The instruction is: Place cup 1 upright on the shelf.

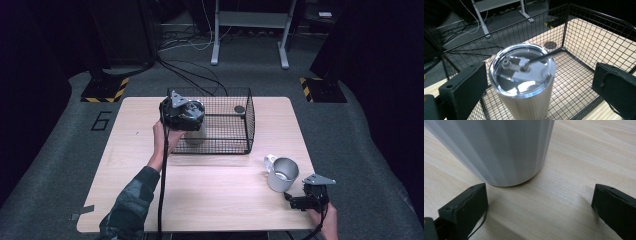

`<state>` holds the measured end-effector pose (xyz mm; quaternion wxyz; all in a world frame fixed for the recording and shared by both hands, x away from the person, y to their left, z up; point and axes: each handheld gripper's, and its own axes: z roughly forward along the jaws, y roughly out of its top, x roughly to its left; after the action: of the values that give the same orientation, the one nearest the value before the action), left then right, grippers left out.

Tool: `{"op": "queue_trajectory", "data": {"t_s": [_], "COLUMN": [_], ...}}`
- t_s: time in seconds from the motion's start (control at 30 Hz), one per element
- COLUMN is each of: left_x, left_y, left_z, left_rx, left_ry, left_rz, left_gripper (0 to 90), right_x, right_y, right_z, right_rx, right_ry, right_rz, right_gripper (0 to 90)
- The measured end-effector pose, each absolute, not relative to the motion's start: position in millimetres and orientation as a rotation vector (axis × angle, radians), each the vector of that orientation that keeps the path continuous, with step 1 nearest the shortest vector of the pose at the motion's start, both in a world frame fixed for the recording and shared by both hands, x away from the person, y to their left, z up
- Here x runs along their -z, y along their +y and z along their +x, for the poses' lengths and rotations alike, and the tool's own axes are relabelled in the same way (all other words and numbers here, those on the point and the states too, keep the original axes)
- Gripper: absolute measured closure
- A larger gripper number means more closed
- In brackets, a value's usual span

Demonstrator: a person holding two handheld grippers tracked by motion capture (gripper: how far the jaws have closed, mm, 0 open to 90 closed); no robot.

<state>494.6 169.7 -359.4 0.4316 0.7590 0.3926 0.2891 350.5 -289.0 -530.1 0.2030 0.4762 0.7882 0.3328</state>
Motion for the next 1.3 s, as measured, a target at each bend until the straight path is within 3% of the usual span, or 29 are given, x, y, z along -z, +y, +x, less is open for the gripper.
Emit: {"op": "queue_trajectory", "data": {"t_s": [0.67,1.3], "left_x": [379,433], "left_y": [196,225], "left_z": [440,409], "left_rx": [-0.728,-0.659], "left_ry": [0.942,1.021], "left_rz": [1.926,1.959], "left_gripper": [0.0,0.0], "right_x": [530,530], "right_y": [-289,-289], "right_z": [351,351], "right_rx": [-0.928,-0.928], "right_ry": [2.199,2.199], "right_rz": [1.329,1.329], "right_gripper": [0.0,0.0]}}
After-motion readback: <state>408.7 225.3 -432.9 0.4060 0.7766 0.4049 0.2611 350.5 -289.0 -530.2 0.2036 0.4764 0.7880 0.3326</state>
